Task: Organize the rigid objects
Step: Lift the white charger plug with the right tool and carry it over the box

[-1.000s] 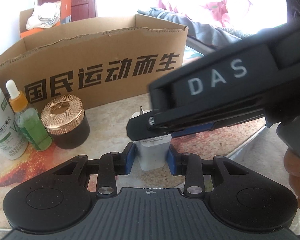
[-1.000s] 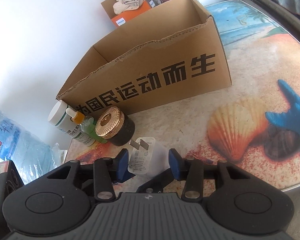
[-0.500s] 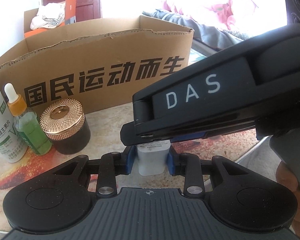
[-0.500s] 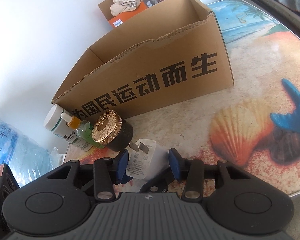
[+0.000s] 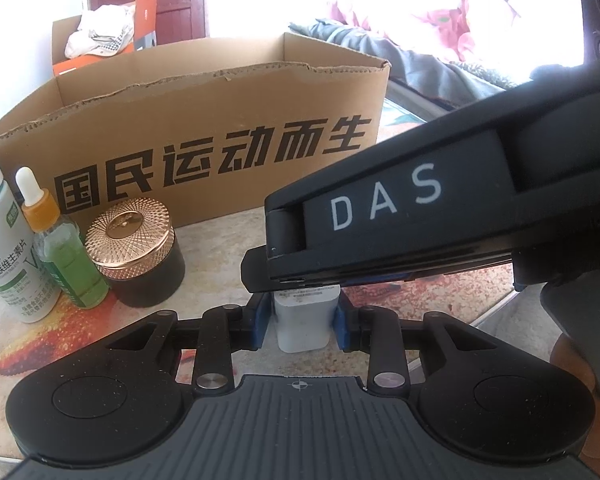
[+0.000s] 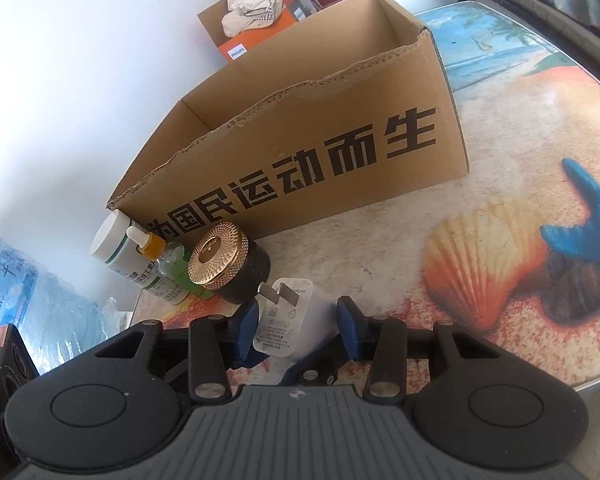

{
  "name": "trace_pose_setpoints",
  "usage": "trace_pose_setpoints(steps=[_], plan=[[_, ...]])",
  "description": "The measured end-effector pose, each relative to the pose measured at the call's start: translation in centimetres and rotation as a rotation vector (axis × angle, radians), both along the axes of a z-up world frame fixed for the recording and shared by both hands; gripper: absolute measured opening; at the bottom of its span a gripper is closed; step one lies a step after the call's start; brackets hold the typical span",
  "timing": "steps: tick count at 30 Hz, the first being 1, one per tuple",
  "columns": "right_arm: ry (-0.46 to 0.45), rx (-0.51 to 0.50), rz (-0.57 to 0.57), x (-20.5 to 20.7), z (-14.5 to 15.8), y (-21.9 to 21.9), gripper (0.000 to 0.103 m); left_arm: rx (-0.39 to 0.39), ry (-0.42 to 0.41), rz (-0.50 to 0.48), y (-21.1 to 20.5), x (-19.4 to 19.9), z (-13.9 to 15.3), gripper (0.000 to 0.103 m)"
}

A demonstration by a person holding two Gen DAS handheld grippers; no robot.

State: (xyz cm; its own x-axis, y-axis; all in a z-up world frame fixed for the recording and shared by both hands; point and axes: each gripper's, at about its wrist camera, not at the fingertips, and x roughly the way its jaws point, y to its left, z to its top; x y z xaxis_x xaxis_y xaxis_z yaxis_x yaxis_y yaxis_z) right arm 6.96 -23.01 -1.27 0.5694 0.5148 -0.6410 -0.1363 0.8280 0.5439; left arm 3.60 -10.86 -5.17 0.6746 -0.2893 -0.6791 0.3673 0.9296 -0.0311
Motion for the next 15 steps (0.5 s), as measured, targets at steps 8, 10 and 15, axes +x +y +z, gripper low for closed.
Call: trace_pose_setpoints(steps=[8,10,15], plan=[[-0.041,-0.001,0.008,-1.0,1.5,0.3,0.046,-0.002,-0.033,0.007,0.7,-1.2,1.6,0.031],[-0.062,-0.002,0.012,-1.5,2.3,0.4,0.046,-0.002,-0.055,0.009,0.9,-1.8,2.5,0.031],[-0.159,-0.004,0.023,-2.5,5.9,0.7,0.047,-0.001,-0.146,0.015,1.6,-2.9,5.9,0.031]])
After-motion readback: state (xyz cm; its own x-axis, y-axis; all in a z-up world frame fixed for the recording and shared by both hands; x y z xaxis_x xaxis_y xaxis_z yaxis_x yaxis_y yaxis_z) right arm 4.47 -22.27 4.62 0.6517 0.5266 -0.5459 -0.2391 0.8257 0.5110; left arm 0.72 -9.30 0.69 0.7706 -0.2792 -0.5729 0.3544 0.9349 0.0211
